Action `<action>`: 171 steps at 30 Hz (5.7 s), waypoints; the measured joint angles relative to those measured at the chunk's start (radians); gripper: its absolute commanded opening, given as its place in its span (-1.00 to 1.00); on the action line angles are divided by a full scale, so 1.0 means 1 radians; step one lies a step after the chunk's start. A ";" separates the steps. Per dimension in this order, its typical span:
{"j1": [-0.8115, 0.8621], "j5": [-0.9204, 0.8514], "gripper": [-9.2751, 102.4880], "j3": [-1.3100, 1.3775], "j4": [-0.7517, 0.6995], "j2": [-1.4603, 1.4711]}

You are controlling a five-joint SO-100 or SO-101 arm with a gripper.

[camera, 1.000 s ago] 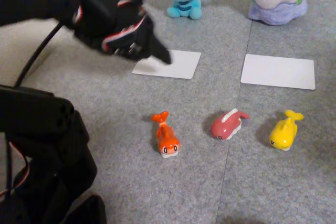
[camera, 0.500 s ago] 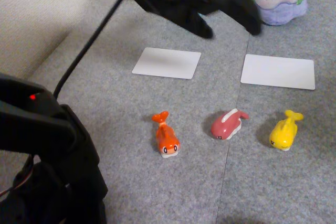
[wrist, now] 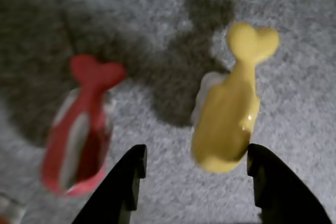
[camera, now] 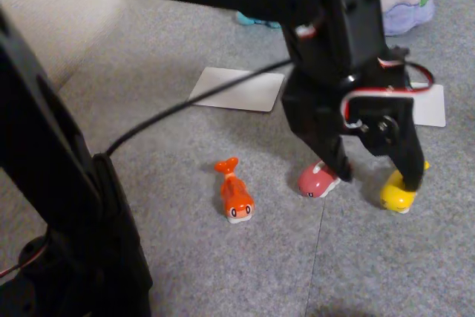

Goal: Wooper wants to eat egg sudhi, and Goomy wants to eat shrimp sushi

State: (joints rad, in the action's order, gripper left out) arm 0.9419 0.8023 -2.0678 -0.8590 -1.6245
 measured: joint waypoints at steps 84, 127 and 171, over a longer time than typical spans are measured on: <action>-0.152 -0.236 -0.79 0.403 -0.067 0.380; -0.746 0.430 -0.28 0.414 -0.202 0.308; -0.314 -0.491 -0.51 -0.457 -0.304 -0.477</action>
State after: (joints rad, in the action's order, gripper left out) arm 0.6274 0.3114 -2.5249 -1.1628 -2.1016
